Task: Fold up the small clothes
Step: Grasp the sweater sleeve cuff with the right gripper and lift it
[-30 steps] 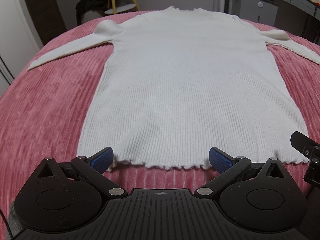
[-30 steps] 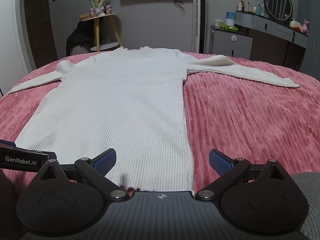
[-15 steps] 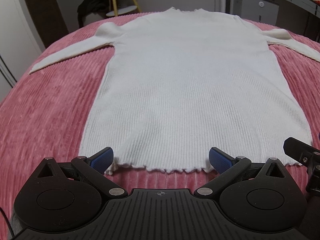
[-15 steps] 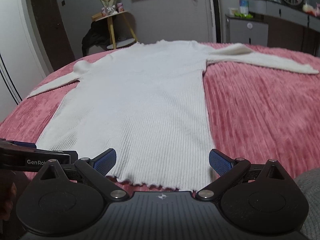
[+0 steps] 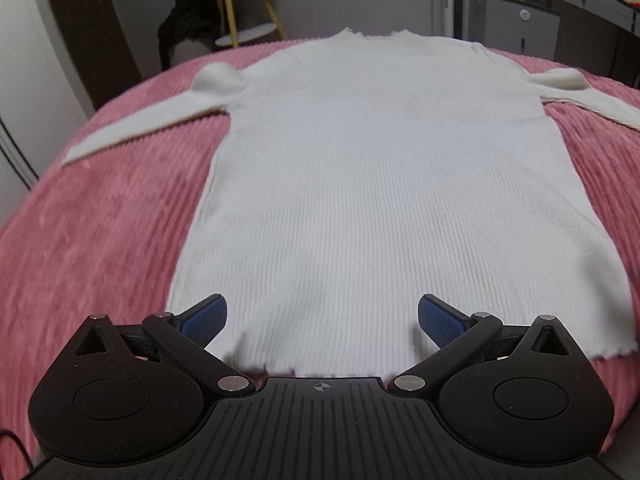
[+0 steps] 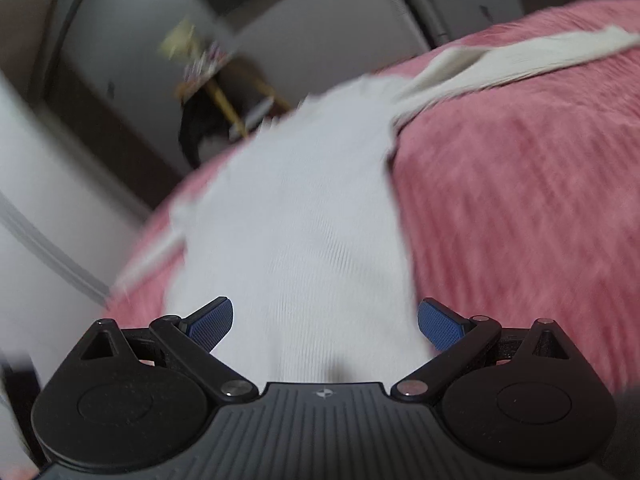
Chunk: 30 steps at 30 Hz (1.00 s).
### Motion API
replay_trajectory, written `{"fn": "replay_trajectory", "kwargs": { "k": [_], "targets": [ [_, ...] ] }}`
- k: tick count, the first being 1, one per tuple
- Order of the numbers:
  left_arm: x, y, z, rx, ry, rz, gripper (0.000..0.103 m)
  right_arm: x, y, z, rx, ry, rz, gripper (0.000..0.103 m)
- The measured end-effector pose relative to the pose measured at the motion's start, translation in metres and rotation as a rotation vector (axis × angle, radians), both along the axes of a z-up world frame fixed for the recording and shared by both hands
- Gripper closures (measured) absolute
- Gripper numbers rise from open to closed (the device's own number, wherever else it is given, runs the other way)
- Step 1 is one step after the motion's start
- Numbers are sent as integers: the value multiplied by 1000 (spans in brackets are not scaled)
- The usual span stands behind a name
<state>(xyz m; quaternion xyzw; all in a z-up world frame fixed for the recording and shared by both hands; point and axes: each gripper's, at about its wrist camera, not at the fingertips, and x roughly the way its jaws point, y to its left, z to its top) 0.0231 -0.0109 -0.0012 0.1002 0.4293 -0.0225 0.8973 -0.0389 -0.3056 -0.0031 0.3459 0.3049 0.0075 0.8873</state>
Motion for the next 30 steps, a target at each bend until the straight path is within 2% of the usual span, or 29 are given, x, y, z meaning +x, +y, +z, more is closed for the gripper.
{"fn": "replay_trajectory", "kwargs": {
  "k": [3, 5, 7, 9, 10, 12, 15, 20, 23, 24, 25, 27, 30],
  "targets": [
    [16, -4, -1, -4, -12, 30, 0, 11, -68, 6, 48, -43, -142, 5],
    [28, -8, -3, -14, -9, 41, 0, 20, -120, 4, 34, -51, -262, 16],
    [41, -15, -7, -13, -9, 46, 0, 28, -174, -3, 31, -36, -381, 41],
    [54, -24, -10, -9, -17, 51, 0, 35, -227, -11, 38, -7, -497, 62],
    [60, -28, -12, -11, -18, 53, 0, 38, -251, -16, 46, 4, -546, 68],
    [72, -37, -15, -23, -19, 59, 0, 44, -291, -25, 54, 42, -649, 77],
    [87, -48, -20, -46, -21, 62, 0, 50, -337, -34, 57, 57, -749, 78],
    [98, -59, -28, -59, -15, 61, 0, 68, -367, -59, 118, 85, -790, 77],
    [100, -60, -32, -58, -1, 58, 0, 78, -369, -63, 97, 91, -784, 77],
    [101, -58, -32, -61, -1, 57, 0, 80, -372, -63, 88, 86, -780, 81],
    [100, -57, -32, -63, -1, 58, 0, 83, -373, -62, 74, 89, -777, 96],
    [100, -53, -31, -68, -2, 70, 0, 88, -370, -52, 33, 105, -769, 97],
    [99, -48, -26, -84, -12, 87, 0, 98, -343, -21, -94, 38, -708, 97]
  ]
}}
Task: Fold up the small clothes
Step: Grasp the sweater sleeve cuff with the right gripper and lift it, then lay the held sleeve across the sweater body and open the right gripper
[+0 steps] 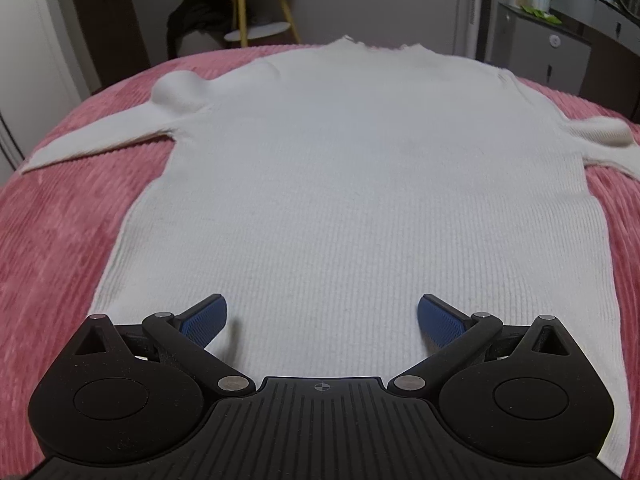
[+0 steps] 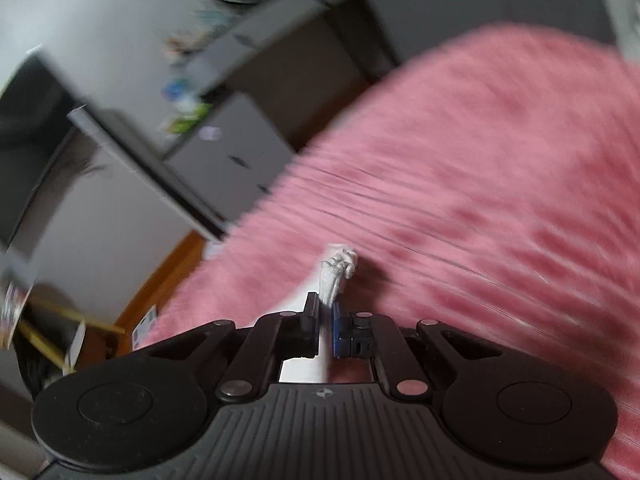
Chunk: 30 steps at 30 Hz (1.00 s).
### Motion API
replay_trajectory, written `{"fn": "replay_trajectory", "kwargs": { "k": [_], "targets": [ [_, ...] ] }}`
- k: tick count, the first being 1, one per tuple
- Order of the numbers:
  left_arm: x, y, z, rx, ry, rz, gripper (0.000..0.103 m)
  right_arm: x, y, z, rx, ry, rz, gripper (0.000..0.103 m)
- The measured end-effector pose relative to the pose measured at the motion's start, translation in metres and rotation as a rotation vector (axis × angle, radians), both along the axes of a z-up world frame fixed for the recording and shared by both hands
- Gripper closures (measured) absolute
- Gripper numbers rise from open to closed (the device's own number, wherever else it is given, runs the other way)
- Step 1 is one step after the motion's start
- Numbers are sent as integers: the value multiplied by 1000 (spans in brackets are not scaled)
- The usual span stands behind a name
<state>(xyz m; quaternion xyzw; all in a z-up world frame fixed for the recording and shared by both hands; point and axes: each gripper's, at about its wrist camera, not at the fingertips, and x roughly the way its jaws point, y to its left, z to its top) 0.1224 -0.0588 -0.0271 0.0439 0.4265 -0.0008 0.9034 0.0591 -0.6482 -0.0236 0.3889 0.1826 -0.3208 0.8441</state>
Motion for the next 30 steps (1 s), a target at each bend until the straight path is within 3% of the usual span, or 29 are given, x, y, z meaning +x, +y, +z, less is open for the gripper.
{"fn": "replay_trajectory", "kwargs": {
  "k": [4, 7, 10, 14, 17, 21, 23, 24, 25, 30],
  "targets": [
    [-2, 7, 8, -28, -18, 8, 0, 32, 78, 45, -227, -44, 233, 98],
    [-4, 15, 14, -47, -32, 16, 0, 60, 155, 62, -372, -71, 444, 98],
    [-4, 25, 19, -73, -35, 33, 0, 91, 227, 55, -462, -46, 616, 97],
    [-2, 39, 22, -122, -27, 48, 0, 126, 292, 18, -484, 59, 743, 97],
    [2, 44, 23, -139, -23, 45, 0, 138, 306, -8, -421, 130, 727, 97],
    [11, 40, 20, -142, -20, 23, 0, 125, 292, -22, -286, 122, 685, 94],
    [18, 35, 19, -135, -17, 14, 0, 114, 284, -20, -212, 71, 641, 82],
    [20, 31, 18, -135, -16, 10, 0, 106, 279, -20, -172, 47, 612, 65],
    [22, 28, 17, -137, -14, 7, 0, 96, 274, -19, -140, 21, 586, 60],
    [24, 14, 10, -108, -1, -14, 0, 81, 258, -32, -124, 32, 547, 59]
  ]
}}
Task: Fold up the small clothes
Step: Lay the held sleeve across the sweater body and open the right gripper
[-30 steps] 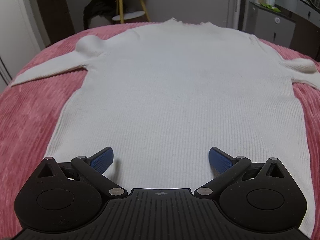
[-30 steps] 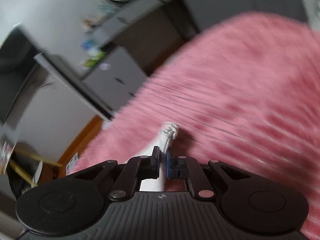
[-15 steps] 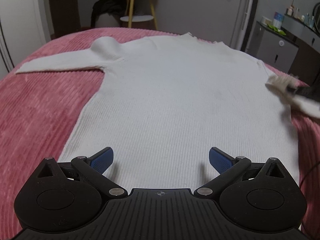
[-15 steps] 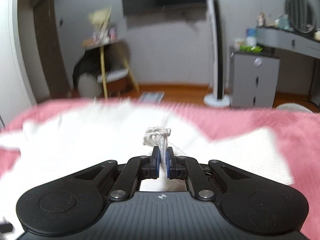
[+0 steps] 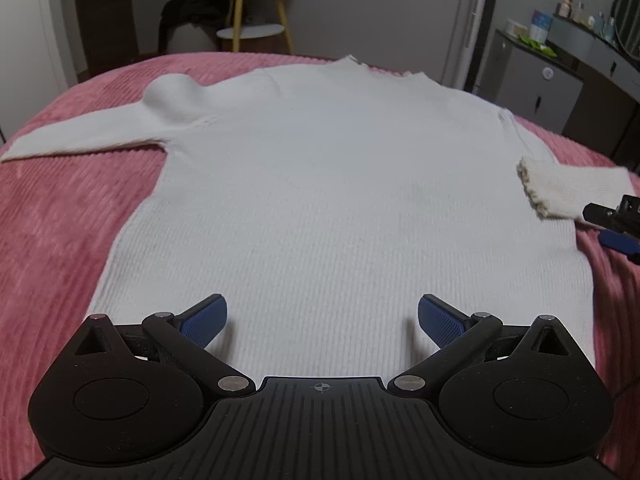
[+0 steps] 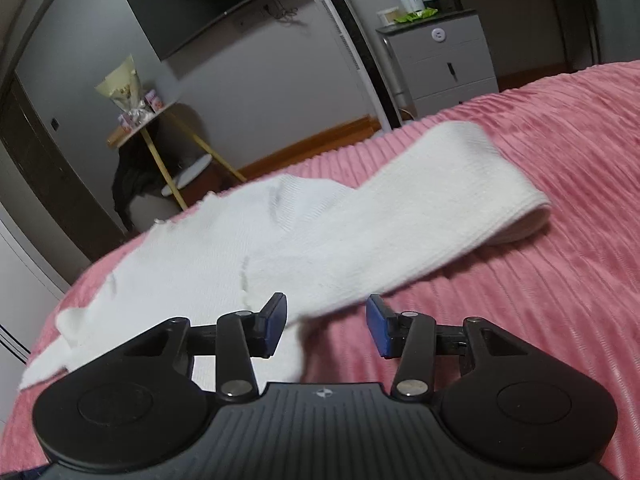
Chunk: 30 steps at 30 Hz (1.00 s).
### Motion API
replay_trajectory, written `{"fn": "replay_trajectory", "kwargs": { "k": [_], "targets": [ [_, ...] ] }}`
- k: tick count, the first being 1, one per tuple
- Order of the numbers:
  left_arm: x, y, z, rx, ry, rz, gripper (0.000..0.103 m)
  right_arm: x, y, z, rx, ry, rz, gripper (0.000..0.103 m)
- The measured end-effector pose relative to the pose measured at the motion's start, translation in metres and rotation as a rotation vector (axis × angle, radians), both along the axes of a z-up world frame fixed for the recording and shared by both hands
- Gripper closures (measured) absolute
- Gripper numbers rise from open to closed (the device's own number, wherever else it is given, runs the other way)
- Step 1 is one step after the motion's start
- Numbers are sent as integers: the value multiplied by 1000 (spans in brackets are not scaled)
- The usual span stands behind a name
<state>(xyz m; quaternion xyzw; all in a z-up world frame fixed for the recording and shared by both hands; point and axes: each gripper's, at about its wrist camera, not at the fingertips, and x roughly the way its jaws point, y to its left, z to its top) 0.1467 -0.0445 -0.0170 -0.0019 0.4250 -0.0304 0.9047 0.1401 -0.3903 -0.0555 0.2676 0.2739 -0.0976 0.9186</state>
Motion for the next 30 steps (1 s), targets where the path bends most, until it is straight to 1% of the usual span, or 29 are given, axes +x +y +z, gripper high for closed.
{"fn": "replay_trajectory", "kwargs": {
  "k": [3, 8, 11, 16, 21, 22, 27, 30],
  "targets": [
    [-1, -1, -3, 25, 7, 6, 0, 5, -2, -5, 1, 13, -10, 60],
    [1, 4, -6, 22, 22, 24, 0, 8, 11, -2, -65, 21, 0, 60],
    [2, 4, -8, 36, 24, 27, 0, 7, 10, -2, -65, 15, -1, 61],
    [3, 12, -10, 17, 34, 51, 0, 7, 11, -2, -77, 14, -2, 64],
    [4, 17, -8, 20, 30, 69, 0, 7, 13, -2, -92, 16, 1, 64],
    [4, 19, -8, 19, 29, 72, 0, 7, 13, 0, -80, 14, 4, 64],
    [7, 26, -7, -3, 35, 97, 0, 9, 9, 0, 44, -16, 29, 64],
    [9, 28, -8, -15, 40, 98, 0, 13, 12, -4, 63, -2, 50, 65]
  ]
}}
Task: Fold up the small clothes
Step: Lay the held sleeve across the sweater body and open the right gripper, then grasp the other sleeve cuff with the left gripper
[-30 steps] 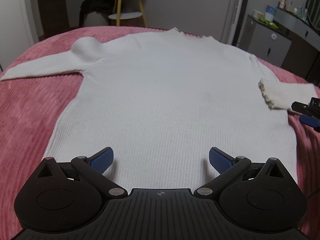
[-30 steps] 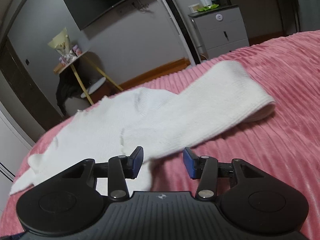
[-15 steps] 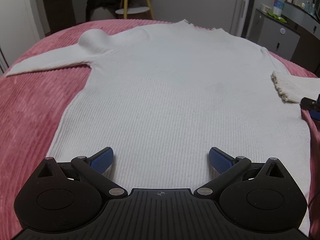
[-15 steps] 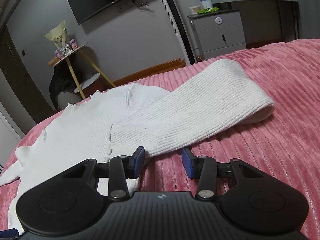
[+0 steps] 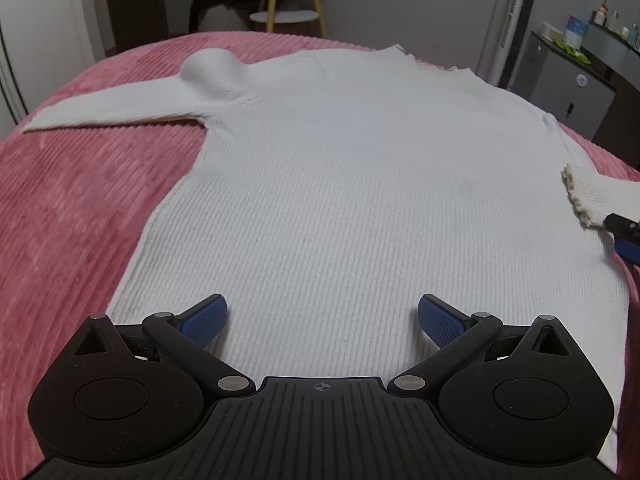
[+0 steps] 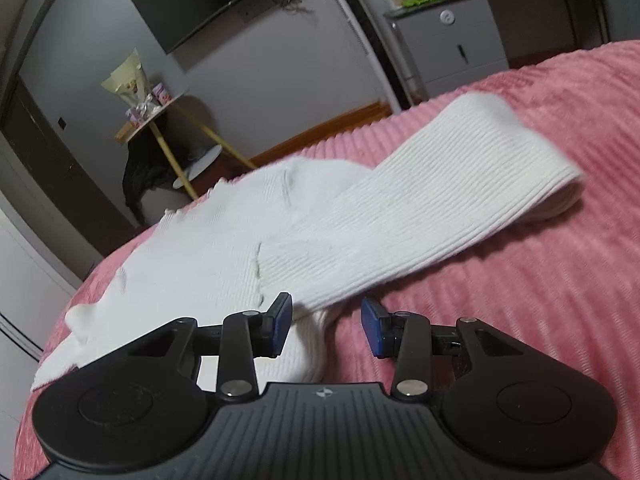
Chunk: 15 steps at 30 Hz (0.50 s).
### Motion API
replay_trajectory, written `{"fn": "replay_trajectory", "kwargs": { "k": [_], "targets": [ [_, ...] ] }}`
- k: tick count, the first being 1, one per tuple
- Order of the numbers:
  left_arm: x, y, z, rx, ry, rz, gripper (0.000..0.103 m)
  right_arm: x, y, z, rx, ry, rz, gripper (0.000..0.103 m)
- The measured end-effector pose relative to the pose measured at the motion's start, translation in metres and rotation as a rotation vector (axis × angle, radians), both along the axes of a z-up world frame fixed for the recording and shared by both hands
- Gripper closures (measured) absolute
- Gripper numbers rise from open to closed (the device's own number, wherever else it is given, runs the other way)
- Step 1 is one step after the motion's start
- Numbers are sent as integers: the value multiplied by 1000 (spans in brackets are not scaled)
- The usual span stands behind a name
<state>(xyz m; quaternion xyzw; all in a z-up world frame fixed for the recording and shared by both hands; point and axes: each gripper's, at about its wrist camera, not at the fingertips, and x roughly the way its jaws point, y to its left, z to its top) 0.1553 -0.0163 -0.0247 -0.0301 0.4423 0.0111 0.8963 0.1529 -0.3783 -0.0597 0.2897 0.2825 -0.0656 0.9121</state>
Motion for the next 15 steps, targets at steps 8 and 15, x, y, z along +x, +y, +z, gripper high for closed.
{"fn": "replay_trajectory", "kwargs": {
  "k": [8, 15],
  "targets": [
    [0, 2, -4, -2, 14, 5, 0, 6, -4, -7, 81, -19, -12, 82],
    [0, 7, -6, -11, 20, 7, 0, 14, -1, -13, 169, -37, -12, 86]
  ]
}}
